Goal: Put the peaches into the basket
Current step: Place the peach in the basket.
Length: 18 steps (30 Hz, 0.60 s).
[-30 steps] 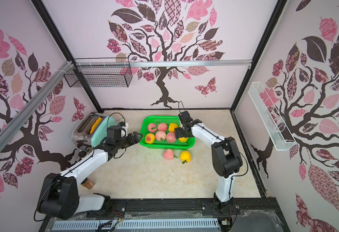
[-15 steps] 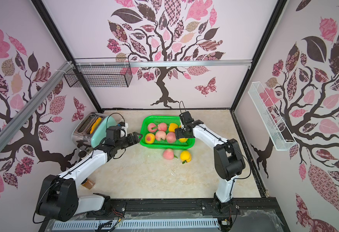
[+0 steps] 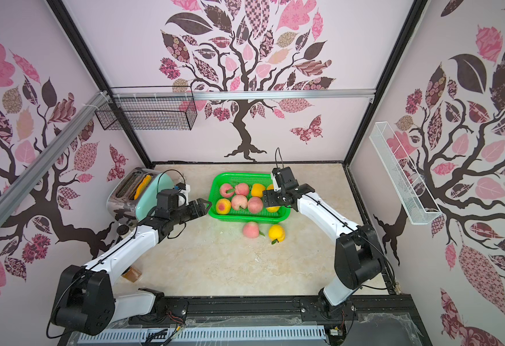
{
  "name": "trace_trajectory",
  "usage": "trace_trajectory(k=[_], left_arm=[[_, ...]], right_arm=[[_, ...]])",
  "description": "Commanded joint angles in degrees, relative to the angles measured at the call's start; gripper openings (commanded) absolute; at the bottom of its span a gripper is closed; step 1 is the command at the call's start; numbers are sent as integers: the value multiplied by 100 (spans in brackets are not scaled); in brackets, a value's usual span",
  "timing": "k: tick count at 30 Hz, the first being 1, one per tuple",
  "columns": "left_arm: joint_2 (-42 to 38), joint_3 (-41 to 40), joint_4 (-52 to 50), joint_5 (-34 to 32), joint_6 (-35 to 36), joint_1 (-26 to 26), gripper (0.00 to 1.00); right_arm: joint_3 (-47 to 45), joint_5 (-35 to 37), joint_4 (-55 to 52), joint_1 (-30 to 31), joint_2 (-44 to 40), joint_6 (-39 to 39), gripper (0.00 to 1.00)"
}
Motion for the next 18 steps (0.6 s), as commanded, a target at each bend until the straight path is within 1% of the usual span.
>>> trace_trajectory(k=[1, 6, 11, 15, 18], left_arm=[[109, 8, 119, 99, 121, 11, 79], [428, 111, 533, 464, 73, 11, 79], [700, 162, 384, 303, 119, 12, 79], [694, 42, 615, 479, 31, -4, 79], [771, 53, 708, 522, -6, -82, 79]], right_arm=[[-228, -265, 206, 35, -401, 123, 84], [-532, -325, 182, 35, -728, 178, 84], [-724, -445, 71, 37, -965, 191, 84], [-1037, -608, 19, 42, -1153, 283, 84], [-1512, -696, 249, 39, -1310, 397, 84]])
